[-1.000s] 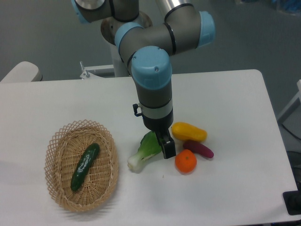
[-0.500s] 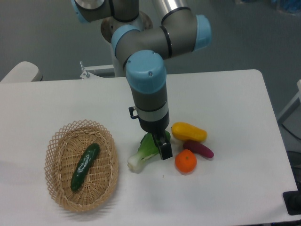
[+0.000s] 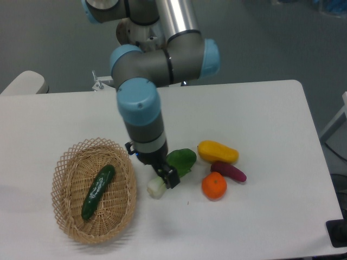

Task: Pick up the cucumber from the basket
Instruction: 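Lower the open gripper over the green cucumber in the basket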

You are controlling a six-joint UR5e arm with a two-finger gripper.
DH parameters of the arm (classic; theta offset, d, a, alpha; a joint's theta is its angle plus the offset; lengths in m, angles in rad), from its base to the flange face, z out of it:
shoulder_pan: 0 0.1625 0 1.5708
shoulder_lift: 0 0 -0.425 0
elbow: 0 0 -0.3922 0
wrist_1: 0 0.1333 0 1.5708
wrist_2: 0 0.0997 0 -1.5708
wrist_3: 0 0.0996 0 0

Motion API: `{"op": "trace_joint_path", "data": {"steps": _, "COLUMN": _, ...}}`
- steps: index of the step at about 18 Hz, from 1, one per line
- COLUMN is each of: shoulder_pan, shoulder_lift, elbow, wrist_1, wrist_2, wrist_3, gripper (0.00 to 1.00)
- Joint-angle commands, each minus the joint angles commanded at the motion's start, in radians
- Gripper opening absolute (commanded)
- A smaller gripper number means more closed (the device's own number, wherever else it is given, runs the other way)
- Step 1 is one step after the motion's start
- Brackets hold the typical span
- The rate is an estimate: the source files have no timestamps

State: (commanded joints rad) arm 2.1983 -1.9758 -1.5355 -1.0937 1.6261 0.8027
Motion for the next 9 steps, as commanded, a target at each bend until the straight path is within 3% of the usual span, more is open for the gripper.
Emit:
{"op": "trace_joint_path", "data": {"steps": 7, "shoulder_pan": -0.095, "shoulder_lift": -0.037, "elbow": -0.026, "wrist_1": 0.012, "wrist_2": -0.006, "wrist_3": -0.227, "gripper": 1.00}}
{"op": "trace_joint_path", "data": {"steps": 9, "shoulder_pan": -0.120, "shoulder_lift": -0.064, "elbow": -0.029, "wrist_1": 0.044, "wrist_2": -0.008, "wrist_3": -0.249, "gripper": 1.00}}
